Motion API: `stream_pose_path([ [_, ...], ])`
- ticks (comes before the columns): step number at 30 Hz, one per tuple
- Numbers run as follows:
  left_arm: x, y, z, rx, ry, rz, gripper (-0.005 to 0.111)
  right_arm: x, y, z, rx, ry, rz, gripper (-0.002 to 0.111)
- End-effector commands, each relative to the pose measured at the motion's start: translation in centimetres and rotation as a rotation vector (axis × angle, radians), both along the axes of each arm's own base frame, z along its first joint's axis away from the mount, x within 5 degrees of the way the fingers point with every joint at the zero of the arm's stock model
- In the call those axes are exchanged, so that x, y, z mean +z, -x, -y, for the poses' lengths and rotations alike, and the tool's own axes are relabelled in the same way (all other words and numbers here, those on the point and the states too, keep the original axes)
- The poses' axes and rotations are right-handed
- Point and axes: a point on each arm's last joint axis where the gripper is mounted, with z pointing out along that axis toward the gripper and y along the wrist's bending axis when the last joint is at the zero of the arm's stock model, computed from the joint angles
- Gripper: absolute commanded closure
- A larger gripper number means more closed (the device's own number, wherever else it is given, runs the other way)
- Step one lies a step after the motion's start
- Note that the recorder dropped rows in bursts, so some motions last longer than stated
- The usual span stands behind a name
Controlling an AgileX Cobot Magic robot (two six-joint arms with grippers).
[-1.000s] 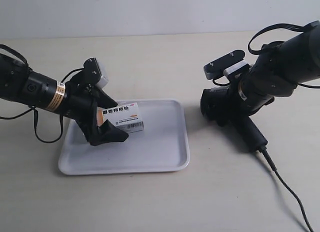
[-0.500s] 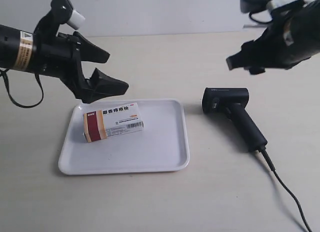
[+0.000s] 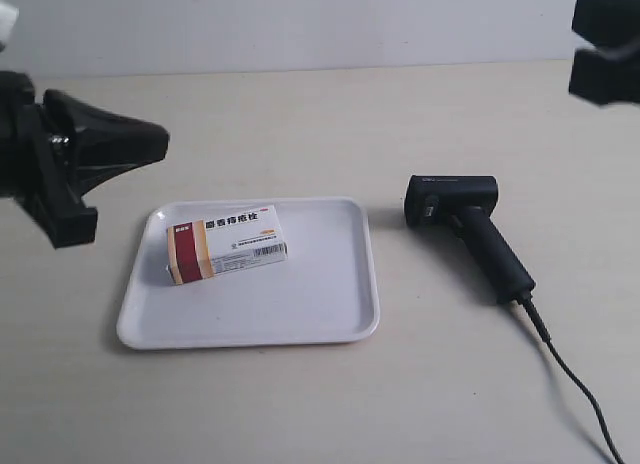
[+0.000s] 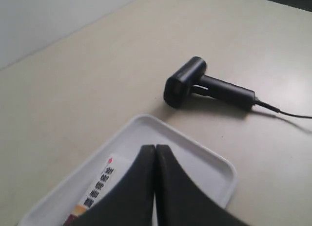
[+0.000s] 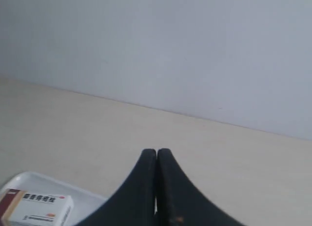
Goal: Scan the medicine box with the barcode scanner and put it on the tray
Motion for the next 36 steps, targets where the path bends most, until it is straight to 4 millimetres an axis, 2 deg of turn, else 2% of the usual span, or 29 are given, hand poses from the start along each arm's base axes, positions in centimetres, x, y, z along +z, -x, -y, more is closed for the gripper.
stream_pose_path([
  [1, -0.9, 3.7, -2.2, 0.214, 0.127, 0.046, 0.105, -3.4, 2.2, 0.4, 0.09, -0.057, 0.053, 0.108],
  [5, -1.4, 7.3, -3.3, 0.242, 0.209, 0.108, 0.105, -5.4, 2.8, 0.8, 0.086, -0.037, 0.003, 0.108],
  [8, -1.6, 9.4, -3.8, 0.223, 0.22, 0.187, 0.105, -5.6, 2.8, 0.9, 0.078, -0.025, -0.012, 0.108],
  [12, -1.7, 11.0, -4.2, 0.215, 0.245, 0.261, 0.105, -5.6, 2.8, 0.9, 0.077, -0.029, -0.014, 0.108],
  [17, -1.0, 11.9, -4.5, 0.203, 0.259, 0.338, 0.105, -5.6, 2.8, 0.9, 0.077, -0.027, -0.014, 0.108],
  [19, -0.9, 12.0, -4.6, 0.204, 0.21, 0.396, 0.105, -5.6, 2.8, 0.9, 0.077, -0.027, -0.014, 0.108],
  [22, -1.3, 11.9, -6.0, 0.361, 0.199, 0.401, 0.105, -5.6, 2.8, 0.9, 0.077, -0.027, -0.014, 0.108],
  [27, -3.8, 12.9, -8.9, 0.689, 0.216, 0.411, 0.105, -5.6, 2.8, 0.9, 0.077, -0.027, -0.014, 0.108],
  [29, -4.5, 13.3, -9.4, 0.749, 0.213, 0.439, 0.105, -5.6, 2.8, 0.9, 0.077, -0.027, -0.014, 0.108],
  [36, -4.0, 14.0, -10.0, 0.834, 0.28, 0.506, 0.105, -5.6, 2.8, 0.9, 0.077, -0.029, -0.014, 0.108],
])
